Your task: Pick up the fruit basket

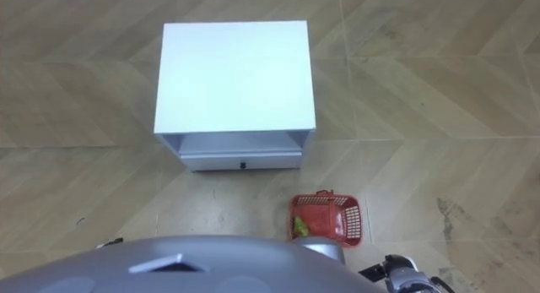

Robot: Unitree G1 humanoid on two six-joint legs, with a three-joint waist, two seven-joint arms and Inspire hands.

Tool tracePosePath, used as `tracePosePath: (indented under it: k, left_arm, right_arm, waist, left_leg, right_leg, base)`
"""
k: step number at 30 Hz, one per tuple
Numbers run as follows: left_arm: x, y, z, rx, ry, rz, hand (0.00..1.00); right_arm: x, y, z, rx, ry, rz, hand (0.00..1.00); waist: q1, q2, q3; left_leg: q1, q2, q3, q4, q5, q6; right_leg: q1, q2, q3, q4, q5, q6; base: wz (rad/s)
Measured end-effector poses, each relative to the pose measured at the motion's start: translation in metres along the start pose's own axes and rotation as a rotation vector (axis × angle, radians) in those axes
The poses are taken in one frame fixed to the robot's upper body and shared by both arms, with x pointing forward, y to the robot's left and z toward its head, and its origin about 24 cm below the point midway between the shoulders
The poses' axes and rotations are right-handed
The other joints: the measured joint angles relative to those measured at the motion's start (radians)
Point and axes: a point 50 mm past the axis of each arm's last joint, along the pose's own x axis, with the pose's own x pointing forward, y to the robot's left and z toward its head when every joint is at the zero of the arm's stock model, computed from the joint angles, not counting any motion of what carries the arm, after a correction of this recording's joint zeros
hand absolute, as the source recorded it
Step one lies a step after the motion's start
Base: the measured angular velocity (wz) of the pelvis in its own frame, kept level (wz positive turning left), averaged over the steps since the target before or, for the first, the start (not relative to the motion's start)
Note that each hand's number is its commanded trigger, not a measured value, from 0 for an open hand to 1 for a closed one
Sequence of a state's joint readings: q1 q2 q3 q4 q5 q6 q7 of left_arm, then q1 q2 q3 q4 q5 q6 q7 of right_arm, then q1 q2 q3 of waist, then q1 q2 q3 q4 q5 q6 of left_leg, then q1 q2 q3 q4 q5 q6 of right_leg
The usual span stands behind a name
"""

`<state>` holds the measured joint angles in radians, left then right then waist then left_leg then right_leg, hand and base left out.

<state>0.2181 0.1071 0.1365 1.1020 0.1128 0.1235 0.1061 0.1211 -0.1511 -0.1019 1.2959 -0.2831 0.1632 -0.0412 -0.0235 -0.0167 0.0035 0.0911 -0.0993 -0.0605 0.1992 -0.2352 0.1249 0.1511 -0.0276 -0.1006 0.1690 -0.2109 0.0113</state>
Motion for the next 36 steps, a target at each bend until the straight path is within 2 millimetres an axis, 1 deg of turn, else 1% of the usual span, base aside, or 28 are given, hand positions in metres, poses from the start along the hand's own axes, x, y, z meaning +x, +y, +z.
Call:
tracePosePath:
  k: [5,8,11,13,16,18,20,22,24,25,26,27,28,29,30,31,32,33,34,35,36]
  left_arm:
    - [0.000,0.000,-0.002,0.002,0.006,-0.004,0.00]
    - [0.000,0.000,-0.005,0.002,0.012,-0.005,0.00]
    - [0.000,-0.001,0.000,0.002,0.002,-0.008,0.00]
    - [0.000,-0.001,0.003,-0.001,-0.005,-0.012,0.00]
    - [0.001,0.000,0.004,-0.013,-0.012,-0.009,0.00]
    - [0.001,0.003,0.005,-0.019,-0.018,-0.002,0.00]
    - [0.001,0.006,0.000,-0.016,-0.008,0.005,0.00]
    - [0.001,0.009,0.000,-0.006,-0.006,0.012,0.00]
    - [0.002,0.016,0.000,-0.011,0.001,0.026,0.00]
    - [0.003,0.021,-0.003,-0.020,0.014,0.031,0.00]
    - [0.003,0.024,-0.004,-0.027,0.018,0.034,0.00]
    - [0.004,0.029,-0.002,-0.032,0.021,0.042,0.00]
    - [0.004,0.031,-0.001,-0.029,0.021,0.047,0.00]
    - [0.004,0.034,-0.001,-0.025,0.016,0.055,0.00]
    - [0.004,0.036,-0.001,-0.027,0.016,0.058,0.00]
    - [0.004,0.036,-0.001,-0.030,0.016,0.058,0.00]
    - [0.004,0.036,0.001,-0.034,0.015,0.058,0.00]
    - [0.005,0.037,0.008,-0.039,-0.001,0.060,0.00]
    - [0.006,0.037,0.014,-0.039,-0.015,0.061,0.00]
    - [0.006,0.040,0.021,-0.036,-0.027,0.068,0.00]
    - [0.007,0.043,0.033,-0.036,-0.047,0.075,0.00]
  right_arm:
    - [0.000,0.000,0.001,-0.001,-0.005,-0.001,0.00]
    - [0.000,0.000,0.003,0.003,-0.018,-0.002,0.00]
    - [0.000,-0.002,0.007,0.006,-0.032,-0.008,0.00]
    - [0.000,-0.003,0.009,0.017,-0.041,-0.016,0.00]
    - [0.000,-0.005,0.009,0.054,-0.046,-0.023,0.00]
    - [0.000,-0.005,0.008,0.062,-0.045,-0.025,0.00]
    - [0.000,-0.005,0.005,0.062,-0.042,-0.026,0.00]
    - [-0.001,-0.007,0.002,0.062,-0.042,-0.030,0.00]
    - [0.000,-0.007,0.001,0.072,-0.029,-0.030,0.00]
    - [0.000,-0.007,0.001,0.074,-0.031,-0.030,0.00]
    - [0.000,-0.007,0.002,0.078,-0.033,-0.030,0.00]
    - [-0.001,-0.009,0.008,0.091,-0.043,-0.033,0.00]
    - [-0.001,-0.008,0.007,0.100,-0.036,-0.030,0.00]
    - [-0.001,-0.008,0.004,0.116,-0.019,-0.029,0.00]
    - [-0.001,-0.010,0.007,0.128,-0.023,-0.034,0.00]
    - [-0.001,-0.012,0.012,0.134,-0.035,-0.037,0.00]
    - [-0.002,-0.015,0.024,0.151,-0.064,-0.044,0.00]
    - [-0.003,-0.018,0.037,0.188,-0.099,-0.042,0.00]
    - [-0.004,-0.019,0.046,0.208,-0.121,-0.040,0.00]
    - [-0.006,-0.020,0.060,0.242,-0.156,-0.033,0.00]
    - [-0.008,-0.020,0.073,0.264,-0.194,-0.024,0.00]
  waist:
    - [-0.003,-0.001,0.0012]
    - [0.000,0.001,0.0022]
    - [-0.003,0.002,0.0005]
    - [-0.002,0.000,-0.0016]
    - [-0.004,0.001,-0.0005]
    - [-0.009,0.000,0.0015]
    - [-0.009,-0.006,0.0020]
    - [-0.012,-0.008,0.0023]
    - [-0.010,-0.015,0.0012]
    - [-0.009,-0.015,-0.0019]
    - [-0.010,-0.012,-0.0064]
    - [-0.014,-0.011,-0.0040]
    - [-0.015,-0.021,-0.0006]
    - [-0.007,-0.038,-0.0006]
    - [0.014,-0.041,-0.0022]
    - [0.024,-0.044,-0.0015]
    - [0.031,-0.048,-0.0036]
    - [0.032,-0.056,-0.0008]
    - [0.035,-0.058,-0.0006]
    - [0.042,-0.062,0.0031]
    - [0.053,-0.072,0.0076]
  left_leg:
    - [0.005,0.000,0.000,0.000,0.000,0.000]
    - [0.005,0.000,-0.004,0.002,0.000,0.000]
    - [-0.013,0.000,-0.006,0.008,-0.001,0.001]
    - [-0.024,0.000,-0.004,0.021,-0.001,0.001]
    - [-0.027,-0.001,0.000,0.034,-0.002,0.003]
    - [-0.028,-0.005,-0.004,0.038,-0.007,0.011]
    - [-0.028,-0.010,-0.001,0.042,-0.009,0.015]
    - [-0.055,-0.013,0.005,0.076,-0.017,0.021]
    - [-0.119,-0.013,0.047,0.131,-0.018,0.024]
    - [-0.157,-0.013,0.072,0.158,-0.018,0.024]
    - [-0.177,-0.011,0.082,0.165,-0.019,0.025]
    - [-0.214,-0.006,0.098,0.186,-0.038,0.050]
    - [-0.232,-0.014,0.109,0.206,-0.040,0.053]
    - [-0.269,-0.027,0.120,0.247,-0.053,0.062]
    - [-0.315,-0.036,0.134,0.295,-0.070,0.067]
    - [-0.341,-0.036,0.142,0.321,-0.076,0.070]
    - [-0.399,-0.036,0.147,0.378,-0.087,0.073]
    - [-0.465,-0.037,0.150,0.435,-0.096,0.078]
    - [-0.504,-0.037,0.151,0.467,-0.102,0.078]
    - [-0.579,-0.037,0.152,0.537,-0.115,0.079]
    - [-0.650,-0.037,0.160,0.612,-0.134,0.078]
  right_leg:
    - [0.005,0.000,0.000,0.000,0.000,0.000]
    - [0.005,-0.001,-0.001,0.002,0.000,0.000]
    - [-0.009,-0.003,-0.007,0.010,0.000,0.000]
    - [-0.027,-0.004,-0.007,0.030,-0.001,0.001]
    - [-0.042,-0.010,-0.013,0.070,-0.009,0.007]
    - [-0.059,-0.020,-0.025,0.119,-0.025,0.014]
    - [-0.078,-0.027,-0.039,0.160,-0.037,0.014]
    - [-0.115,-0.036,-0.039,0.213,-0.043,0.015]
    - [-0.195,-0.046,-0.035,0.286,-0.042,0.015]
    - [-0.231,-0.057,-0.030,0.308,-0.042,0.015]
    - [-0.249,-0.060,-0.030,0.321,-0.044,0.018]
    - [-0.303,-0.072,-0.040,0.440,-0.060,0.034]
    - [-0.324,-0.089,-0.039,0.534,-0.068,0.038]
    - [-0.340,-0.123,-0.034,0.709,-0.072,0.042]
    - [-0.339,-0.152,-0.028,0.847,-0.070,0.046]
    - [-0.333,-0.161,-0.021,0.896,-0.067,0.050]
    - [-0.316,-0.172,-0.014,0.963,-0.061,0.056]
    - [-0.299,-0.183,-0.013,1.001,-0.059,0.059]
    - [-0.292,-0.183,-0.007,1.018,-0.058,0.059]
    - [-0.281,-0.180,0.004,1.044,-0.057,0.061]
    - [-0.270,-0.179,0.018,1.056,-0.055,0.067]
  base:
    - [0.00]
    - [0.00]
    - [0.04]
    - [0.00]
    - [0.01]
    - [0.05]
    - [-0.03]
    - [-0.08]
    - [-0.18]
    - [-0.22]
    - [-0.11]
    - [0.07]
    - [0.19]
    - [0.09]
    - [-0.07]
    - [-0.21]
    - [-0.04]
    - [0.04]
    - [0.14]
    - [0.06]
    - [0.10]
